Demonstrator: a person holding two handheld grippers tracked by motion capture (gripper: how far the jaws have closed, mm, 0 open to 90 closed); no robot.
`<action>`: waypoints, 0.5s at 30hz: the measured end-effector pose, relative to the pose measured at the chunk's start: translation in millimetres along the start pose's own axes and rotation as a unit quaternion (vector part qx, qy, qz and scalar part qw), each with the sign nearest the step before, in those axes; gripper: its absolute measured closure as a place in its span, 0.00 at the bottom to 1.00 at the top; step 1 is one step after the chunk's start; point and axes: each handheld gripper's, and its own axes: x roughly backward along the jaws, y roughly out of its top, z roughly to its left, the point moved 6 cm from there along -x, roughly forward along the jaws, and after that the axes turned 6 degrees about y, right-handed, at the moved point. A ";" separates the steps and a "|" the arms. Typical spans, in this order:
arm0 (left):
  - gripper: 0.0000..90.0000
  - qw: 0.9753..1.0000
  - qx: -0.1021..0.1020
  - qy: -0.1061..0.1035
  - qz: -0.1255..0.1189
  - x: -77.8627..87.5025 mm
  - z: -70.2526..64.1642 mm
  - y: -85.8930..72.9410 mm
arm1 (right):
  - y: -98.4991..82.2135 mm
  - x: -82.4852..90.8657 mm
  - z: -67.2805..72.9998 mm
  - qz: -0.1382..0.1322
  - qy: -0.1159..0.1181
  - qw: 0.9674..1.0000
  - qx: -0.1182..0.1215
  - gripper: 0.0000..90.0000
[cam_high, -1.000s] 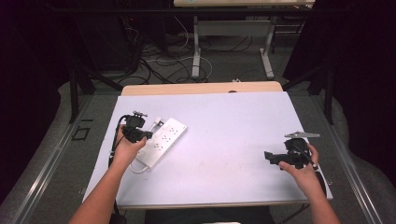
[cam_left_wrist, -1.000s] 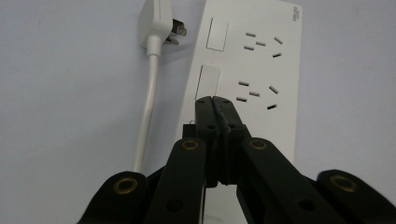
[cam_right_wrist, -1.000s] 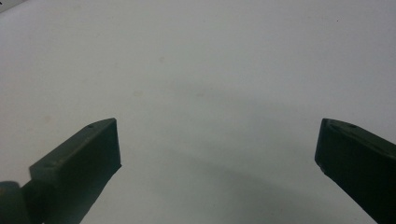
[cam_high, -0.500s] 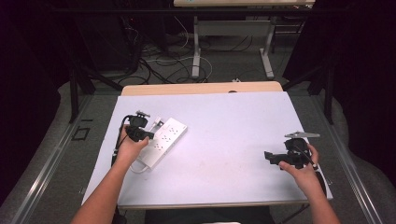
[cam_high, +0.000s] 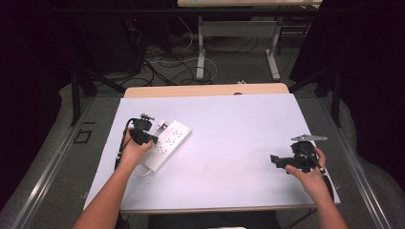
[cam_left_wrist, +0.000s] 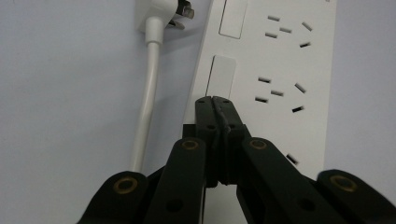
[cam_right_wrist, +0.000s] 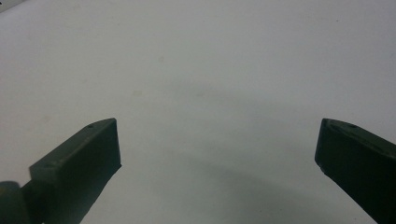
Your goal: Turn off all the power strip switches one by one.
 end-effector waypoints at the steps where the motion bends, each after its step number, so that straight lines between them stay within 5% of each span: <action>1: 1.00 1.000 0.000 0.001 -0.002 -0.4 -0.3 0.5 | 0.0 0.0 0.0 0.000 0.000 1.000 0.000 0.00; 15: 1.00 1.000 -0.005 0.001 0.005 -2.4 -0.8 -0.7 | 0.1 -0.1 0.6 0.001 0.001 1.000 0.001 0.00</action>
